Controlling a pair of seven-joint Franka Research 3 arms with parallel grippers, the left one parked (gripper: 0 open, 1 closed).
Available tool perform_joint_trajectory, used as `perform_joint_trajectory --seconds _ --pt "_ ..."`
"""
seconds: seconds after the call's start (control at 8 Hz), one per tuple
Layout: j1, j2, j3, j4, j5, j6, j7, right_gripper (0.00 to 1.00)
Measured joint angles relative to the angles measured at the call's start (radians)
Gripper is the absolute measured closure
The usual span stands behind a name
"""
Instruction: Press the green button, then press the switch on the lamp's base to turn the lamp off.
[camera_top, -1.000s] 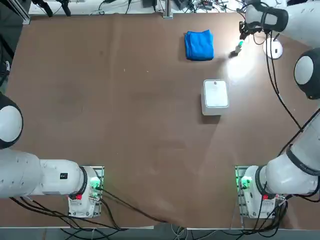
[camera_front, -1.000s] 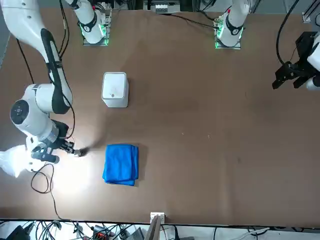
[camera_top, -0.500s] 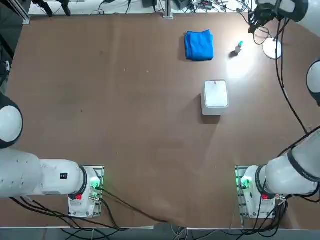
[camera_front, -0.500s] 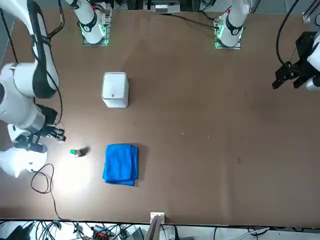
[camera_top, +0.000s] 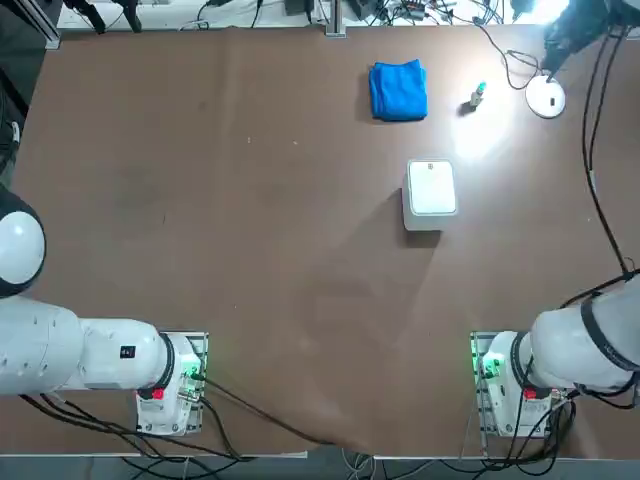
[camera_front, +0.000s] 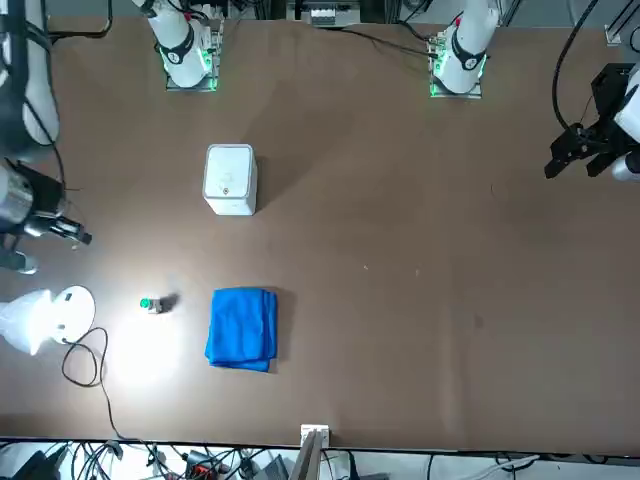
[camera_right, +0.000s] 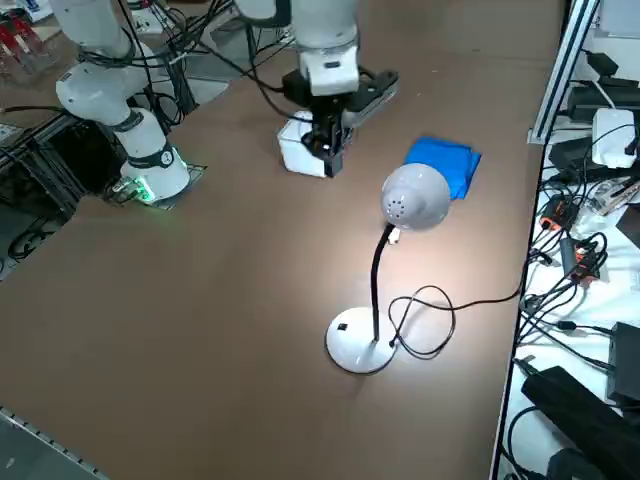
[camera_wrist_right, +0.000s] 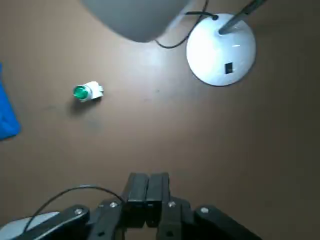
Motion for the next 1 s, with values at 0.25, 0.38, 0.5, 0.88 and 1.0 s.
perform_joint_trajectory --seconds 0.25,0.38,0.5,0.88,1.0 --pt "-0.118 0.007 -0.002 -0.013 0.001 0.032 -0.144 0.99" --pt "-0.151 0.017 -0.002 -0.027 0.002 0.088 -0.185 0.99" --pt "-0.163 0.034 -0.001 -0.052 0.003 0.181 -0.194 0.99" --pt "-0.163 0.118 0.007 -0.187 0.003 0.536 -0.194 0.99" --pt "-0.164 0.152 0.008 -0.210 0.003 0.618 -0.194 0.99"
